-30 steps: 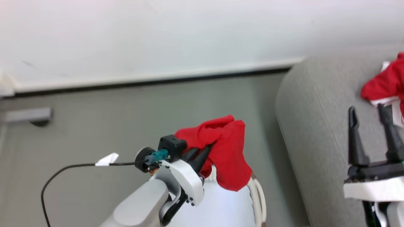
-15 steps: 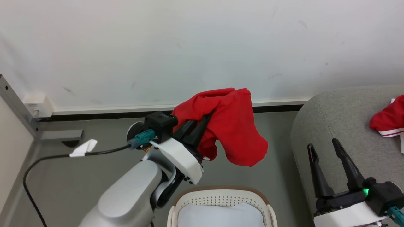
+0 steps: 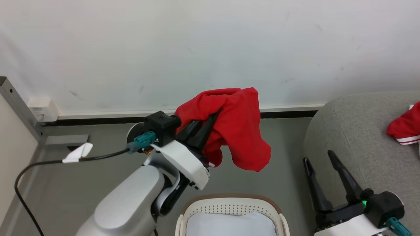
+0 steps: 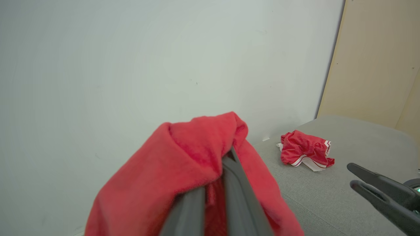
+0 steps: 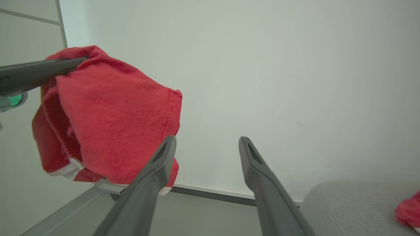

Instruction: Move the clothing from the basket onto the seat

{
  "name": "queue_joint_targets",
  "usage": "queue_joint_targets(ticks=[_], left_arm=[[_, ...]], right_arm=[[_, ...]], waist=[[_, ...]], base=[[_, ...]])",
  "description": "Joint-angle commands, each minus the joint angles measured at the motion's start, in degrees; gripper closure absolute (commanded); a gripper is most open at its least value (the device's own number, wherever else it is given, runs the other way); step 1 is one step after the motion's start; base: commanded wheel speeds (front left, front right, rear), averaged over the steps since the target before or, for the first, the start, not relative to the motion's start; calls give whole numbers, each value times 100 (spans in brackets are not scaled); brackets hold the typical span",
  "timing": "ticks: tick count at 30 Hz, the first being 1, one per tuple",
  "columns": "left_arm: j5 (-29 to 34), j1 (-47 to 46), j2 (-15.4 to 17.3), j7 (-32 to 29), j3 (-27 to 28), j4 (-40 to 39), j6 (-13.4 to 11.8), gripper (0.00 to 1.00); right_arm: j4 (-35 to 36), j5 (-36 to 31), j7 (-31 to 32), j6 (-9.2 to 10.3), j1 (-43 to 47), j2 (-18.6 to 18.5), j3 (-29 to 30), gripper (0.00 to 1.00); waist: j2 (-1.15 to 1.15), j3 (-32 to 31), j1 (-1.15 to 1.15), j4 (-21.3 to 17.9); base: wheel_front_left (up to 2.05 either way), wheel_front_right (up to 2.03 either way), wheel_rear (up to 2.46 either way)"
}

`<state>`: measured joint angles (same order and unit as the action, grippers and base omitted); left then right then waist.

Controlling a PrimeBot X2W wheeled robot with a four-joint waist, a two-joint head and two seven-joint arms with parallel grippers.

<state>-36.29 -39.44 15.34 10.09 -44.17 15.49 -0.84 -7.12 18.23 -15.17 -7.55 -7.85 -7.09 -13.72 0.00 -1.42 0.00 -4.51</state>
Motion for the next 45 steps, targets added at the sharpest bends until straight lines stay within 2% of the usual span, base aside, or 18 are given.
queue_joint_targets(ticks=[1,5,12,17,26,30,36,41,42,43,44,45], left_arm=[[-16,67,35,-13,5,-42,-27,100],[-24,115,21,-12,-25,-55,-58,100],[-17,135,-60,5,-125,38,-44,100],[1,104,-144,-24,-224,84,-10,100],[-12,194,-434,-19,-520,104,104,100],[-7,218,-576,-46,-674,115,169,100],[-51,210,-732,-110,-842,118,258,100],[-79,194,-800,-138,-911,115,302,100],[-87,196,-804,-137,-916,117,299,100],[-98,199,-805,-144,-920,121,294,100],[-106,203,-801,-145,-921,130,287,100],[-111,207,-793,-146,-921,139,280,100]], right_arm=[[9,46,4,14,-6,-33,-49,0],[55,59,4,13,-97,-90,-377,0],[16,136,4,13,-411,-128,-1333,0],[-384,254,4,14,-642,-51,-1798,0],[-1691,409,5,13,-1286,236,-2040,0],[-2161,343,4,13,-1537,303,-1946,0],[-2756,380,4,13,-1765,391,-1851,0],[-2942,414,3,13,-1869,413,-1820,0],[-2929,434,4,13,-1894,416,-1809,6],[-2920,444,4,13,-1906,418,-1801,48],[-2904,445,4,13,-1902,417,-1802,65],[-2888,476,4,13,-1892,419,-1820,100]], waist=[[0,4,0,2],[0,39,0,-2],[0,40,0,4],[0,-8,0,76],[0,-55,0,366],[0,-75,0,550],[0,-97,0,832],[0,-103,0,985],[0,-105,0,1019],[0,-107,0,1049],[0,-110,0,1075],[0,-112,0,1097]], base=[[0,0,0],[0,0,0],[0,0,0],[0,0,0],[0,0,0],[0,0,0],[0,0,0],[0,0,0],[0,0,0],[0,0,0],[0,0,0],[0,0,0]])
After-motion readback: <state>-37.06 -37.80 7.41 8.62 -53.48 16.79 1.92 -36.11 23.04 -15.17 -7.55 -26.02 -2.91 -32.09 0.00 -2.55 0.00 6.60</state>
